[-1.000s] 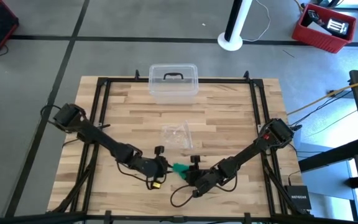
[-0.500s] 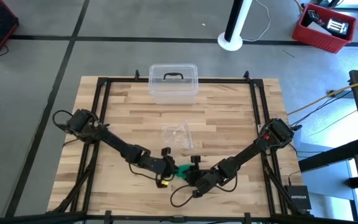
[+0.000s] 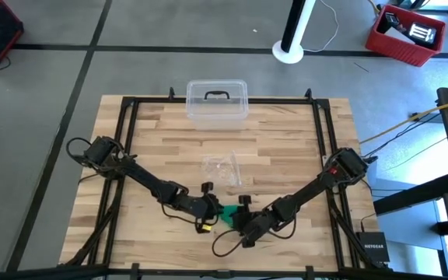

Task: Roll bandage
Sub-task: Roll the green bandage

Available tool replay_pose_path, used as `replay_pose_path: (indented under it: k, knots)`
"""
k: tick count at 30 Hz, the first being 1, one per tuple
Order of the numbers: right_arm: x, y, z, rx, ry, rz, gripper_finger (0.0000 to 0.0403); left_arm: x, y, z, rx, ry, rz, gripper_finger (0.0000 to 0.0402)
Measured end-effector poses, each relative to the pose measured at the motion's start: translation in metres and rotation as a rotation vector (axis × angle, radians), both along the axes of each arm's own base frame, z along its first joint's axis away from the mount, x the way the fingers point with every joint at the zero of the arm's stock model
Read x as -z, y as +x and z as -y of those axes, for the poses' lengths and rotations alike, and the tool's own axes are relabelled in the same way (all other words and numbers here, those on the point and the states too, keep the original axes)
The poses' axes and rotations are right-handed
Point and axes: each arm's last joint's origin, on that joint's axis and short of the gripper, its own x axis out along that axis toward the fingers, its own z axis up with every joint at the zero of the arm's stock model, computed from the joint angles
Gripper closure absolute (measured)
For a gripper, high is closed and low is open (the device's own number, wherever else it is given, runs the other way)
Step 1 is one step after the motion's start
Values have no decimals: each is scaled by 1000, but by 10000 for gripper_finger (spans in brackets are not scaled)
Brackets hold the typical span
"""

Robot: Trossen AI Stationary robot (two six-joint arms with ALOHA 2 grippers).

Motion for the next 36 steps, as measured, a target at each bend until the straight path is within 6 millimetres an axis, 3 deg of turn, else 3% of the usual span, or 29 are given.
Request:
replay_pose_path:
  k: [5, 12, 16, 20, 25, 30, 36]
  knots:
    - [1, -13, -8, -43, -19, -69, 187, 1, 0, 0, -4, 5, -3, 325]
    - [-23, -26, -4, -66, -13, -122, 182, 1, 0, -1, -9, 7, -4, 325]
    - [-46, -29, -3, -106, 11, -66, 182, 1, 0, -1, -13, 5, -3, 325]
    - [-54, -28, 2, -43, -101, 15, 182, 1, 0, -1, -13, 4, -3, 325]
    - [-42, -13, 21, 46, -197, 19, 182, 1, 0, -1, -16, -1, -2, 325]
    - [-29, 6, 38, 54, -109, 0, 182, 1, 0, -1, -16, -3, -1, 325]
    - [-8, 10, 38, 16, -32, -92, 182, -3, -5, 3, -17, -45, -16, 325]
